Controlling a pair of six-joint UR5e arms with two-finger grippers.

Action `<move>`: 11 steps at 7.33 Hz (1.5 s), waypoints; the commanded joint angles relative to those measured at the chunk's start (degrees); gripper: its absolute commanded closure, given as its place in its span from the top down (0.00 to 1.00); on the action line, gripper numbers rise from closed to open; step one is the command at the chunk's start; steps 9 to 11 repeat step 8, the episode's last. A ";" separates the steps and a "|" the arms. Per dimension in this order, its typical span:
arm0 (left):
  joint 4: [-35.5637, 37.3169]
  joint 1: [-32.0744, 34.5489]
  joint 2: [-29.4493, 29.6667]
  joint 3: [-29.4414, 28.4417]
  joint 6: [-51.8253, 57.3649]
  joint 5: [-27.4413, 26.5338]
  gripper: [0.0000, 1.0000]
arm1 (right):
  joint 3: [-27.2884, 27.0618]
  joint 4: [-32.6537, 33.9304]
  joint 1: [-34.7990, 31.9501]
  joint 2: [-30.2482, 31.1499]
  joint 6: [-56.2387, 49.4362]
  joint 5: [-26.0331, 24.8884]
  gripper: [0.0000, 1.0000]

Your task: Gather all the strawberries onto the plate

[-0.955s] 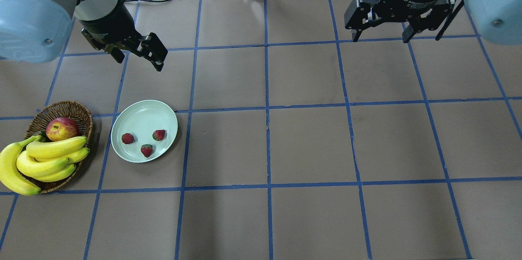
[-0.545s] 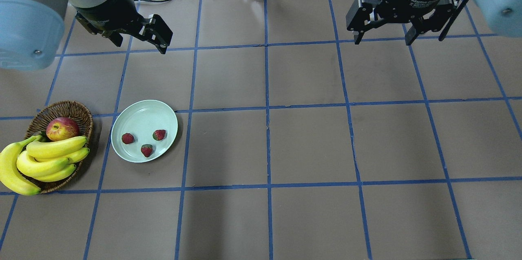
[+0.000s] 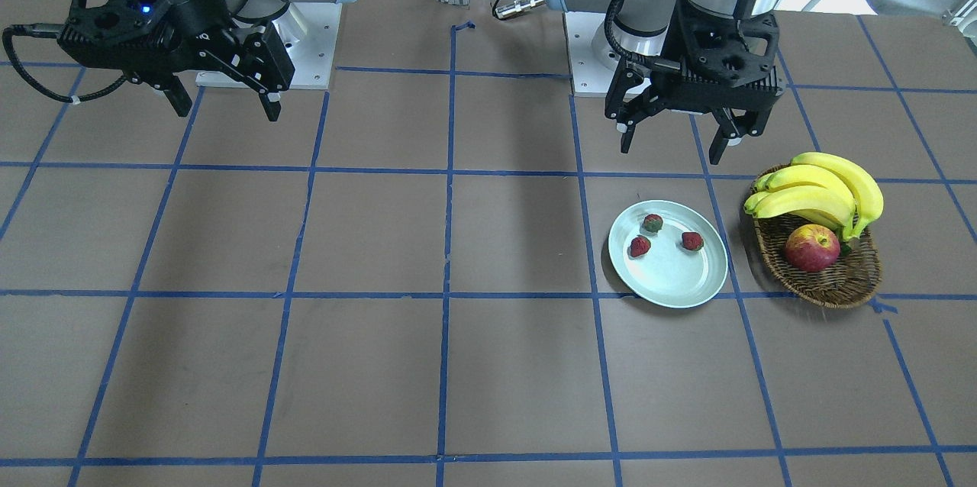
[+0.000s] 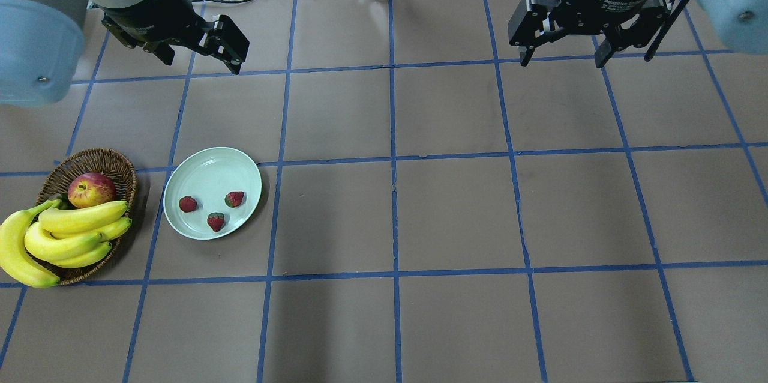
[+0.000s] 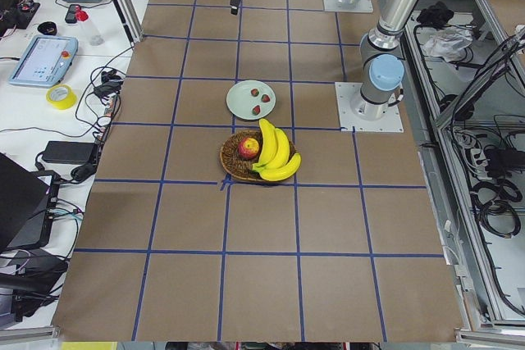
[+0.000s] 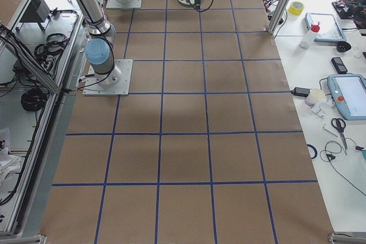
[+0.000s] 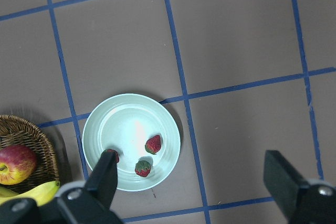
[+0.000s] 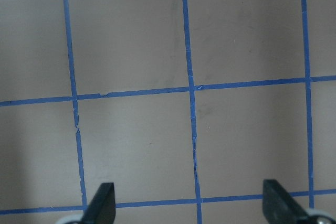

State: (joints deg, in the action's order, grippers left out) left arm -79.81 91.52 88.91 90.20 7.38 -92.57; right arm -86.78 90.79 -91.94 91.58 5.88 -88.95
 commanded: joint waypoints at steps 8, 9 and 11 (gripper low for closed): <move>-8.78 -3.02 -1.20 -1.34 -2.28 2.83 1.00 | -0.23 -0.09 0.00 0.26 0.00 -0.08 1.00; -8.78 -3.02 -1.20 -1.34 -2.28 2.83 1.00 | -0.23 -0.09 0.00 0.26 0.00 -0.08 1.00; -8.78 -3.02 -1.20 -1.34 -2.28 2.83 1.00 | -0.23 -0.09 0.00 0.26 0.00 -0.08 1.00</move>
